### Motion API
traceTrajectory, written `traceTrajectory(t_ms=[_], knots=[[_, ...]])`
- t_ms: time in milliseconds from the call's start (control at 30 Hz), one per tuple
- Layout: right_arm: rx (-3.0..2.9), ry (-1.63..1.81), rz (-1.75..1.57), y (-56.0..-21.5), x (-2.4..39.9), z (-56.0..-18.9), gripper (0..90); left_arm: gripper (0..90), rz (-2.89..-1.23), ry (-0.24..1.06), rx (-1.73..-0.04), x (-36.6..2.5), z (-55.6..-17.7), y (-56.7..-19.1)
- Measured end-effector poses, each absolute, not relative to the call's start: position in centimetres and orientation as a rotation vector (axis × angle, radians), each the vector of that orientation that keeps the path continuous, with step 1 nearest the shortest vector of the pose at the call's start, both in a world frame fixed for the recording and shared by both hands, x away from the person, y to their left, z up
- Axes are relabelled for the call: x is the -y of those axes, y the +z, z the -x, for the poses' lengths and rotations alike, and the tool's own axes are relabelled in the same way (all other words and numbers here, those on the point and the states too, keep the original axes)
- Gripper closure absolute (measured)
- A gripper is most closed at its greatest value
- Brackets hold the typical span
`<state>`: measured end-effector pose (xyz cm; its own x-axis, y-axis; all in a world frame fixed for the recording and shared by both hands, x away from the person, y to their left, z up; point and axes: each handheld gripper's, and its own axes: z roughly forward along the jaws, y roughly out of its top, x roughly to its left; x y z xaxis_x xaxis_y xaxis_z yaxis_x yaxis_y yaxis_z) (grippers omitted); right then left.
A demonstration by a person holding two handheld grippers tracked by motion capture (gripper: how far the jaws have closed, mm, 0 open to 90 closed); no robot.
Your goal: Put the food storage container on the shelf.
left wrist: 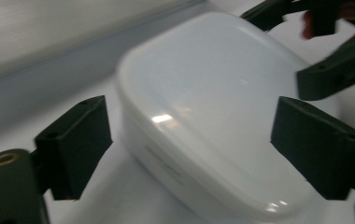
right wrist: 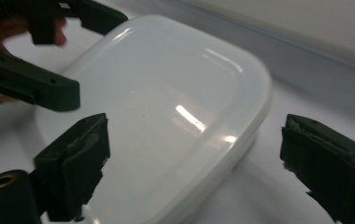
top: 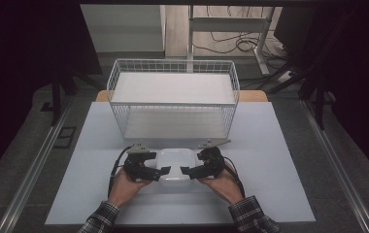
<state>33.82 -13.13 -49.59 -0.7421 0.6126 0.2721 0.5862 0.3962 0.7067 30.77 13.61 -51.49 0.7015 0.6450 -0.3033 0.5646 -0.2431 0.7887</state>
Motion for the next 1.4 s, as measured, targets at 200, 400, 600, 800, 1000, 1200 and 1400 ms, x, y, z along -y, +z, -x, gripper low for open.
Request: traceTrajectory(t_ms=[200, 400, 600, 800, 1000, 1200, 1400], knots=[[-2.610, 1.336, -1.182, -49.8, 13.6, -32.2, 21.0, 22.3, -1.914, 0.059, -0.973, -13.7, -29.0, -51.3], [-2.529, 1.317, -1.201, -48.6, 14.7, -30.5, 52.3, 47.9, -1.878, 0.096, -1.023, -14.4, -27.3, -50.7], [-2.472, 1.390, -1.313, -48.2, 15.7, -30.1, 69.9, 66.7, -1.817, 0.099, -1.063, -14.9, -26.9, -50.4], [-2.427, 1.379, -1.267, -47.9, 15.6, -29.7, 78.6, 77.7, -1.795, 0.119, -1.098, -15.2, -27.2, -50.6], [-2.406, 1.393, -1.224, -47.5, 15.6, -30.0, 78.7, 77.9, -1.781, 0.147, -1.090, -15.1, -27.4, -50.0], [-2.388, 1.402, -1.181, -46.6, 15.5, -30.9, 78.7, 78.0, -1.782, 0.192, -1.077, -15.2, -28.2, -48.8], [-2.378, 1.389, -1.149, -46.1, 15.1, -32.2, 78.5, 78.1, -1.784, 0.232, -1.073, -15.3, -29.2, -48.0]])
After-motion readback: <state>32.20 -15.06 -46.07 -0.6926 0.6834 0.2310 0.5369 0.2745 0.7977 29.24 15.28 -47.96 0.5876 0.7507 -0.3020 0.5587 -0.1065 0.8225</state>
